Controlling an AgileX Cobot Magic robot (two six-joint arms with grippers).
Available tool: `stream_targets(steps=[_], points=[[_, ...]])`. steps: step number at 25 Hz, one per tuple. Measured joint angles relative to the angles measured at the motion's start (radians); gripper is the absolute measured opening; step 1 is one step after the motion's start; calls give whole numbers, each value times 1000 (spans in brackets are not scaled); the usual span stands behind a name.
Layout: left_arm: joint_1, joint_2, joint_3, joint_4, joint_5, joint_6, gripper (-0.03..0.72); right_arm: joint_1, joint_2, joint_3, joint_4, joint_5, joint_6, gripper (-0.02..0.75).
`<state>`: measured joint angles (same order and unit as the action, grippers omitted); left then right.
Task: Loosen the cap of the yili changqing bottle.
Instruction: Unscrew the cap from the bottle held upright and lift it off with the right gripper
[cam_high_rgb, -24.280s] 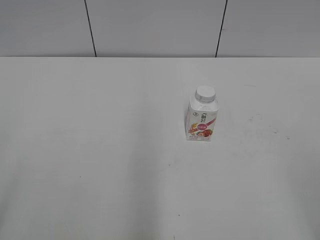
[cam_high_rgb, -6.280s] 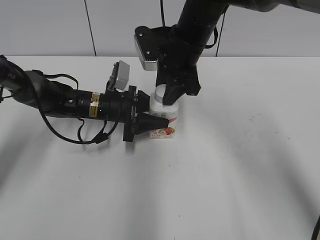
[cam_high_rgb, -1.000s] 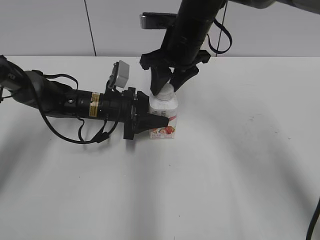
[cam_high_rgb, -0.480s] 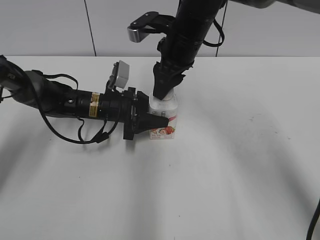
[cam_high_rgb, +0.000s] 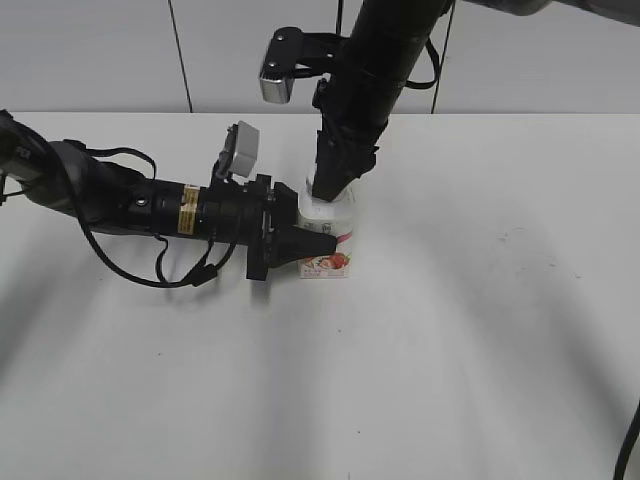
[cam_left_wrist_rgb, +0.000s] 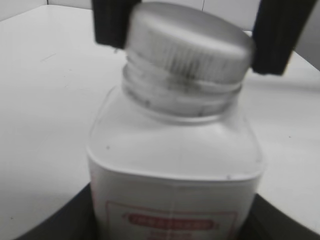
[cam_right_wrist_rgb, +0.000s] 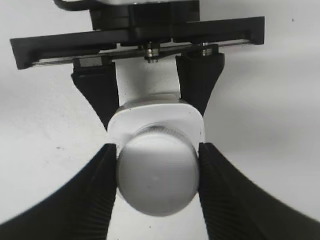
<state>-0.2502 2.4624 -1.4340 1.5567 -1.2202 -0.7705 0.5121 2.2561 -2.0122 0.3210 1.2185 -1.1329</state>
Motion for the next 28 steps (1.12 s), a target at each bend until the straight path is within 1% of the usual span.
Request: stream_targets(steps=[8,28], points=[[0,0,-1,2,0,0,370,0,-1,0,1,4,-147,389],[0,0,-1,2,0,0,370,0,-1,0,1,4,-157,387]])
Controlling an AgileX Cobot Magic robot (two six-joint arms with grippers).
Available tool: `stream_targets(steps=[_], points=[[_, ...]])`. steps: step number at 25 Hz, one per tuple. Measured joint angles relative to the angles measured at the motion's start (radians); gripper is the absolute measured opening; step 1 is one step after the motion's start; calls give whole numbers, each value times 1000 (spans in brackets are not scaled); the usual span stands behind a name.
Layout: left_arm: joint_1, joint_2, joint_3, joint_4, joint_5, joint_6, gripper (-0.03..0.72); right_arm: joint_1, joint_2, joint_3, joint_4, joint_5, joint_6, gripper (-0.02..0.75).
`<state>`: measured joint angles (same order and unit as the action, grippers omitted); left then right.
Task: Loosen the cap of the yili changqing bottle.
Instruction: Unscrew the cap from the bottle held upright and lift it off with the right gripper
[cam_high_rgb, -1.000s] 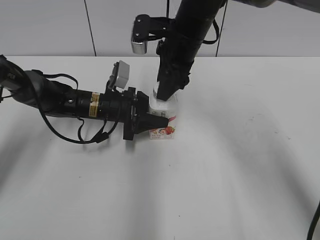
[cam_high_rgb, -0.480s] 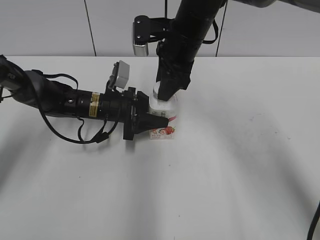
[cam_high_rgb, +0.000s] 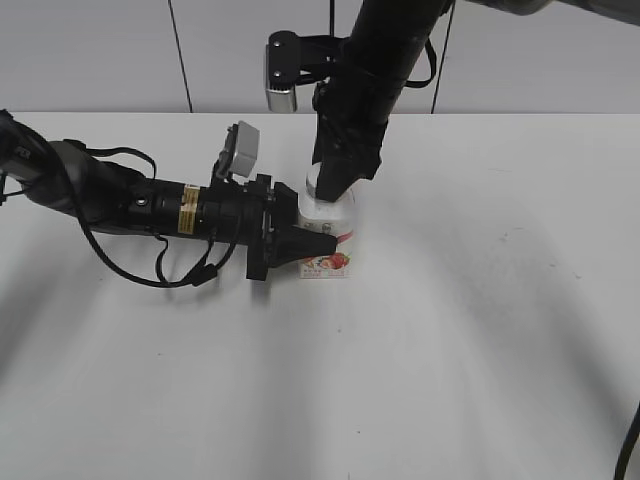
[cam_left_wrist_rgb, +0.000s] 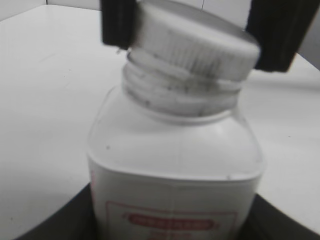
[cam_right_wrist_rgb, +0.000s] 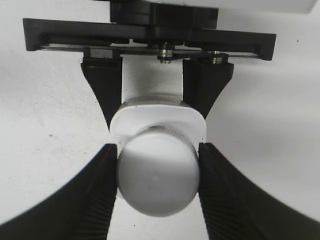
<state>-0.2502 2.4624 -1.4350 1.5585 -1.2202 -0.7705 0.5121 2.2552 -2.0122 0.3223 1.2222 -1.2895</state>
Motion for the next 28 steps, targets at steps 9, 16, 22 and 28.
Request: stream_targets(steps=[9,16,22,28], points=[[0,0,0,0,0,0,370,0,0,0,-1,0,0,407],[0,0,0,-1,0,-3,370,0,1,0,-12,0,-1,438],[0,0,0,-2,0,-3,369,0,1,-2,-12,0,10,481],[0,0,0,-3,0,-3,369,0,1,-28,-12,0,59,547]])
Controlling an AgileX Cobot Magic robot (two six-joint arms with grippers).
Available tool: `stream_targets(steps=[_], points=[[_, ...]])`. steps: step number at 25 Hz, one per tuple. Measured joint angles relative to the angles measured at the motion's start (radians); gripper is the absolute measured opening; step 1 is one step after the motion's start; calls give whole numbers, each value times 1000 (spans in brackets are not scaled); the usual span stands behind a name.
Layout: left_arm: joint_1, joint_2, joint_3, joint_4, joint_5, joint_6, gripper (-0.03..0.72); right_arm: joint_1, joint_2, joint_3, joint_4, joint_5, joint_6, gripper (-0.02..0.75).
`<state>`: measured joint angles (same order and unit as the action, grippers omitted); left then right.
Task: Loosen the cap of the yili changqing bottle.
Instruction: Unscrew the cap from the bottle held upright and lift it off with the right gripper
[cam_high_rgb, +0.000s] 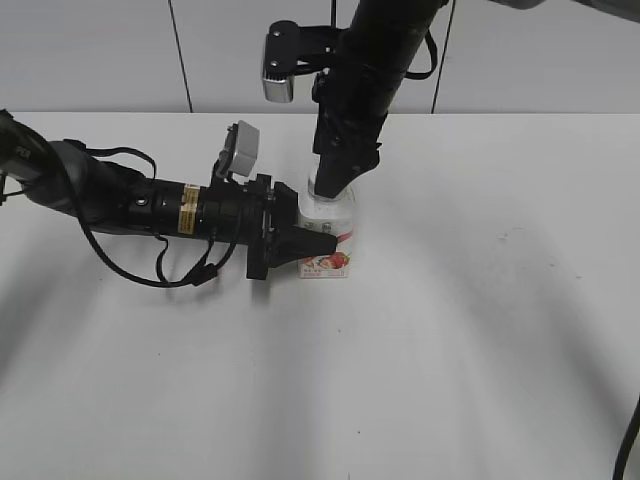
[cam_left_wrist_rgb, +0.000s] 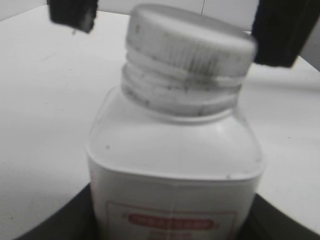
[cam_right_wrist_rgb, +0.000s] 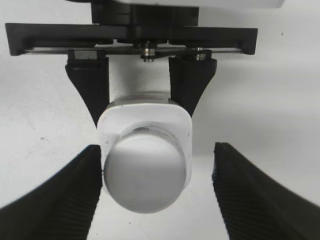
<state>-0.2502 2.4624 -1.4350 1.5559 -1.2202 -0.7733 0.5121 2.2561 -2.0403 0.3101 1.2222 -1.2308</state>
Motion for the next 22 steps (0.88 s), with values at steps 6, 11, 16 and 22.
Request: stream_targets(steps=[6,11,16,22], points=[[0,0,0,0,0,-1,369,0,0,-33,0,0,85,554],[0,0,0,-1,0,-5,369,0,0,-89,0,0,217,554],[0,0,0,-3,0,-23,369,0,0,-106,-6,0,384,554],[0,0,0,-6,0,-41,369,0,-18,-106,-8,0,724,554]])
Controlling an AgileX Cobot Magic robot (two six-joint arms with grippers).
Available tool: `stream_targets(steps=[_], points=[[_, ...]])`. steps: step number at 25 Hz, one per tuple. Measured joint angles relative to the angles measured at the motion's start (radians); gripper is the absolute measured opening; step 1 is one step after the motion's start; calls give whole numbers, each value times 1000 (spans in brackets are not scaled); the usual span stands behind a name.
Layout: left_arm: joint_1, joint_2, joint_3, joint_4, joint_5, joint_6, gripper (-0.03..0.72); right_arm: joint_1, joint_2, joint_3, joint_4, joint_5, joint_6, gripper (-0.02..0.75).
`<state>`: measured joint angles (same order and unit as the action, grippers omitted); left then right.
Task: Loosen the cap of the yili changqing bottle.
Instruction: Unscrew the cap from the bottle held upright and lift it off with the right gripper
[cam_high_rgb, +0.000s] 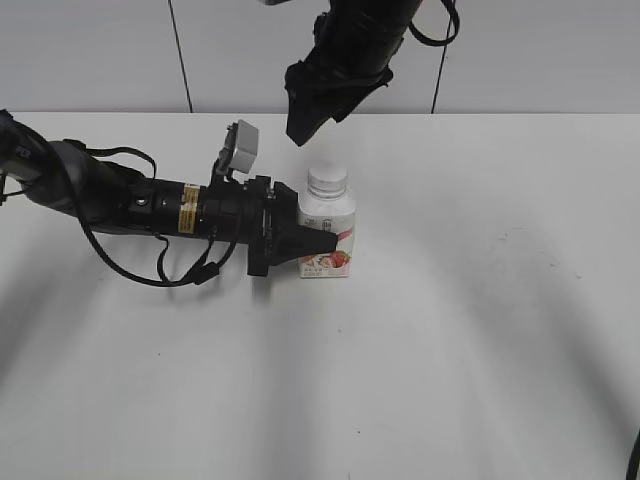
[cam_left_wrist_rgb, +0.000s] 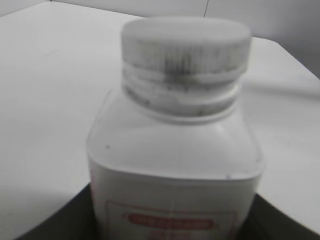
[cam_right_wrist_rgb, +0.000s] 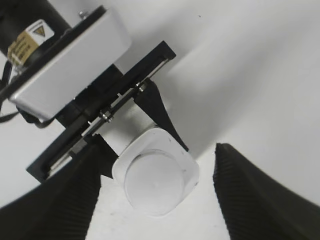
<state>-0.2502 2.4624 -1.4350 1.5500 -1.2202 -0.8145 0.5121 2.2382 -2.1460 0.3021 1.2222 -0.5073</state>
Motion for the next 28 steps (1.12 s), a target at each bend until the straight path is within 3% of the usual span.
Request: stream_targets(steps=[6,10,15,28], points=[[0,0,0,-1,0,-8,369,0,0,0,-41,0,438,554],[1,0,0,-2,0,-18,369,0,0,5,-93,0,616,554],[1,0,0,-3,0,-23,369,0,0,63,-22,0,662,554],[1,0,0,-3,0,-27,369,0,6,86,-37,0,732,554]])
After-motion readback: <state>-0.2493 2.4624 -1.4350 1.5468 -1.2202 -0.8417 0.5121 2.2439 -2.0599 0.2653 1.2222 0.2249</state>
